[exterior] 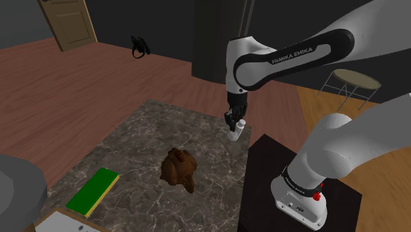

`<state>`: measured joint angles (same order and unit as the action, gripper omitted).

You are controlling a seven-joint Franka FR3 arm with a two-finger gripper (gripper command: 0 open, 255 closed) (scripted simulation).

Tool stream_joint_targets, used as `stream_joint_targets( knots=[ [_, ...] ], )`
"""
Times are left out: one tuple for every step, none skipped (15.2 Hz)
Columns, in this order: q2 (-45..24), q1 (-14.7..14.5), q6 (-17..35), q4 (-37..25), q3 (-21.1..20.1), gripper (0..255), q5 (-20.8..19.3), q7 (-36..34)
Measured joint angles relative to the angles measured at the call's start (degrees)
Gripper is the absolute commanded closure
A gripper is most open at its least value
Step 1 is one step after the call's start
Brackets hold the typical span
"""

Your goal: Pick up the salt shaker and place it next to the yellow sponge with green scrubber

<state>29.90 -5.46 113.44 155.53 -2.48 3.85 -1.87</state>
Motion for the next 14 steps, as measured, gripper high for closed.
stream_joint_targets(
  knots=[
    [0.5,-0.1,-0.9,-0.4,-0.1,255,0.1,-0.1],
    [0.8,0.0,-1.7,-0.9,0.0,255,0.0,-0.1],
    [1.2,0.0,-2.5,-1.3,0.0,255,0.0,-0.1],
    [1.6,-0.1,-3.4,-1.8,0.0,255,0.0,-0.2],
    [1.9,-0.1,-4.4,-2.5,0.0,255,0.0,-0.3],
    [2.1,-0.1,-5.3,-3.1,0.0,255,-0.1,-0.3],
    [2.4,0.0,-6.1,-3.6,0.1,255,-0.1,-0.3],
    [2.8,0.0,-7.1,-4.2,0.1,255,-0.2,-0.3],
    [3.1,0.0,-7.9,-4.8,0.1,255,-0.2,-0.4],
    [3.3,0.0,-8.6,-5.3,0.1,255,-0.1,-0.5],
    [3.9,0.0,-9.6,-5.8,0.1,255,-0.2,-0.5],
    [4.1,-0.1,-10.6,-6.5,0.1,255,-0.2,-0.6],
    [4.5,-0.1,-11.6,-7.1,0.1,255,-0.2,-0.6],
    [4.5,0.0,-12.3,-7.8,0.2,255,-0.3,-0.5]
  ],
)
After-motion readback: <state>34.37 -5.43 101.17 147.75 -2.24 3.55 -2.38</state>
